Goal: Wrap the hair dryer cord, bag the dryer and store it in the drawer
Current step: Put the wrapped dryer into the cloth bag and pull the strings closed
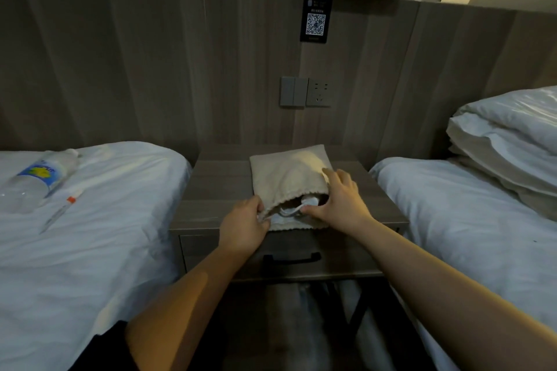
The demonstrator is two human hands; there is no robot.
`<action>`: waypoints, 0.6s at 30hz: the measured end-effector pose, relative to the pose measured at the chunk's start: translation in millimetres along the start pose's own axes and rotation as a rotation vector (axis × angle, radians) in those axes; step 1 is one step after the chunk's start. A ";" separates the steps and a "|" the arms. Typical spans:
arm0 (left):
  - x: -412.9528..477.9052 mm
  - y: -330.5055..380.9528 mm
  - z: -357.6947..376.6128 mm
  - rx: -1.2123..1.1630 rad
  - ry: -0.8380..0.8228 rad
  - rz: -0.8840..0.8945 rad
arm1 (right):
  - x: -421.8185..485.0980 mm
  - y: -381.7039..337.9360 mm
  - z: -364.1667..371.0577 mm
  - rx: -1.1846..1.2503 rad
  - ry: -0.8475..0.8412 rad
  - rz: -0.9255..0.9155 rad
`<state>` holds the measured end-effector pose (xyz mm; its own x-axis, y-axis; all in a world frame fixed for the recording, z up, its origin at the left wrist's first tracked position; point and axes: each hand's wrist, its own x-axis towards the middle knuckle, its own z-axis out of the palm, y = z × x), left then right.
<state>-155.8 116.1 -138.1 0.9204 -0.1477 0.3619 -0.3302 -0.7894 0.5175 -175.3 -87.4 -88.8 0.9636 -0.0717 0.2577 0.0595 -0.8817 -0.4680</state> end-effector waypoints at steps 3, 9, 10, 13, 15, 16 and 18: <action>-0.1 -5.9 -1.0 0.007 0.009 0.009 | 8.8 -1.6 4.2 -0.072 -0.077 0.003; -2.3 -14.8 -9.1 0.044 -0.032 0.067 | 6.6 17.1 10.8 -0.015 0.027 0.087; -2.6 -13.6 -9.7 0.051 -0.037 0.046 | 4.5 20.8 12.0 0.003 0.026 0.082; -3.5 -10.8 -12.3 0.141 -0.041 -0.033 | -0.8 36.1 10.0 -0.069 -0.007 0.149; -3.5 -9.0 -15.7 0.247 -0.065 -0.057 | -4.6 47.2 5.6 -0.163 -0.066 0.184; -3.3 -7.3 -17.7 0.292 -0.088 -0.063 | -7.0 50.0 3.4 -0.186 -0.094 0.178; -3.7 -2.8 -21.8 0.340 -0.147 -0.062 | -10.3 49.7 -1.0 -0.203 -0.113 0.150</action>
<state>-162.8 131.8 -124.0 0.9649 -0.1580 0.2097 -0.2072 -0.9487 0.2386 -182.5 -130.9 -113.8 0.9812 -0.1667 0.0971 -0.1291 -0.9414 -0.3116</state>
